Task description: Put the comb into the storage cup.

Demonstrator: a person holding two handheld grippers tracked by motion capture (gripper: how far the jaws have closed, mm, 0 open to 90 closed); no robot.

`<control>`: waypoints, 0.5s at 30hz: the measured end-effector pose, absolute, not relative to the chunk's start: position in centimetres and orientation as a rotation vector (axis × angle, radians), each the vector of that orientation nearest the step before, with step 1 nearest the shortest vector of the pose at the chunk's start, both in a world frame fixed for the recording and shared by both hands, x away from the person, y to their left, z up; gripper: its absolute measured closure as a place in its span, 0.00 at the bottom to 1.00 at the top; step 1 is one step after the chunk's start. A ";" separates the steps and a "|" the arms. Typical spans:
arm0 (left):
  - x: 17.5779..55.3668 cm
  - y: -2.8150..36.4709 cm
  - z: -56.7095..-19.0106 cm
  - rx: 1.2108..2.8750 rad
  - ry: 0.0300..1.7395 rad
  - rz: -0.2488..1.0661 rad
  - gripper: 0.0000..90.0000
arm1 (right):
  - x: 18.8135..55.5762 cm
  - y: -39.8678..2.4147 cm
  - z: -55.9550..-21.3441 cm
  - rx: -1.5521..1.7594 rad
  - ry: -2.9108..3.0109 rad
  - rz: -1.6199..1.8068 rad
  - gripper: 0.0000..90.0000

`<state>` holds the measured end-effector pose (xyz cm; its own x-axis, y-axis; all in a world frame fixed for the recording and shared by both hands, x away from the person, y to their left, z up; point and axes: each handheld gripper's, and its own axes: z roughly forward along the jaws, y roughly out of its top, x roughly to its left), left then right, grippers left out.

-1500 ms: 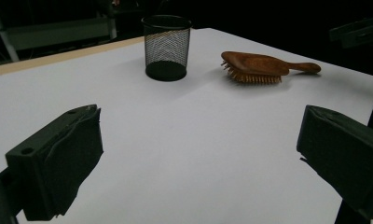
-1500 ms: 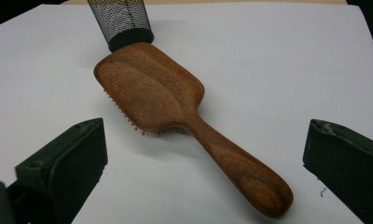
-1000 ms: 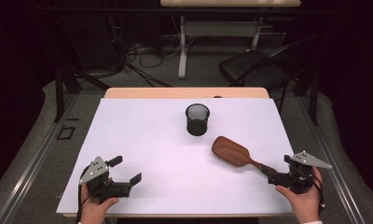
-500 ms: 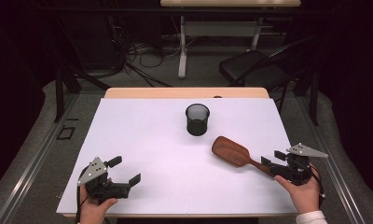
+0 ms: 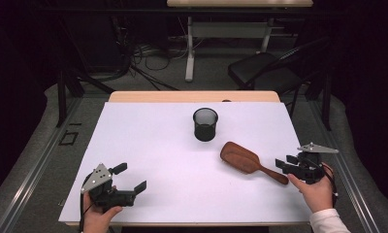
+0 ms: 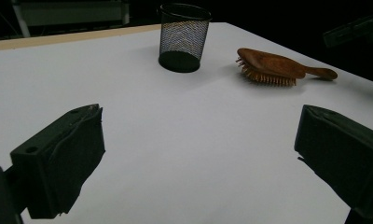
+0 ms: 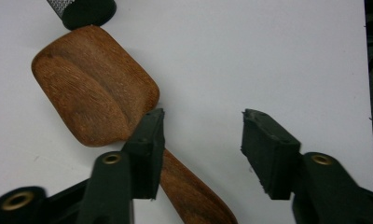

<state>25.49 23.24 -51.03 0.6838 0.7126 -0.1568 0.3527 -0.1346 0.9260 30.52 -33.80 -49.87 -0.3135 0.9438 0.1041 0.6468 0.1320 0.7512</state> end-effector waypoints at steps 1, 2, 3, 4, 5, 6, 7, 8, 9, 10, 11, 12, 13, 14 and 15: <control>25.5 23.2 -51.0 1.743 0.859 0.389 0.02 | 30.6 -33.8 -49.9 1.532 2.032 1.003 0.61; 25.5 23.2 -51.0 1.744 0.859 0.388 0.02 | 30.7 -33.9 -50.0 1.533 2.037 0.993 0.64; 25.5 23.2 -51.0 1.744 0.860 0.390 0.02 | 30.8 -33.9 -50.1 1.530 2.043 0.988 0.67; 25.5 23.2 -51.0 1.745 0.859 0.390 0.02 | 30.9 -33.9 -50.3 1.527 2.045 0.982 0.71; 25.5 23.2 -51.0 1.746 0.858 0.390 0.02 | 31.0 -33.9 -50.4 1.528 2.044 0.977 0.73; 25.5 23.2 -51.1 1.747 0.856 0.388 0.02 | 31.0 -33.9 -50.5 1.530 2.045 0.973 0.77; 25.5 23.2 -51.1 1.748 0.855 0.387 0.02 | 31.1 -33.9 -50.7 1.529 2.048 0.968 0.80; 25.5 23.2 -51.1 1.749 0.855 0.388 0.02 | 31.1 -33.8 -50.9 1.533 2.049 0.960 0.82; 25.5 23.2 -51.1 1.749 0.855 0.387 0.02 | 31.2 -33.9 -51.0 1.528 2.053 0.947 0.85; 25.5 23.2 -51.1 1.749 0.855 0.387 0.02 | 31.2 -33.8 -51.2 1.530 2.054 0.938 0.88; 25.5 23.1 -51.1 1.750 0.855 0.385 0.02 | 31.2 -33.8 -51.4 1.530 2.052 0.939 0.90; 25.5 23.1 -51.1 1.750 0.856 0.386 0.02 | 31.3 -33.8 -51.5 1.530 2.055 0.935 0.93; 25.5 23.1 -51.1 1.750 0.856 0.386 0.02 | 31.3 -33.8 -51.5 1.530 2.055 0.935 0.93; 25.6 23.1 -51.1 1.753 0.856 0.385 0.02 | 31.3 -33.8 -51.8 1.536 2.056 0.935 0.98; 25.6 23.1 -51.1 1.753 0.856 0.385 0.02 | 31.3 -33.8 -51.9 1.541 2.056 0.935 1.00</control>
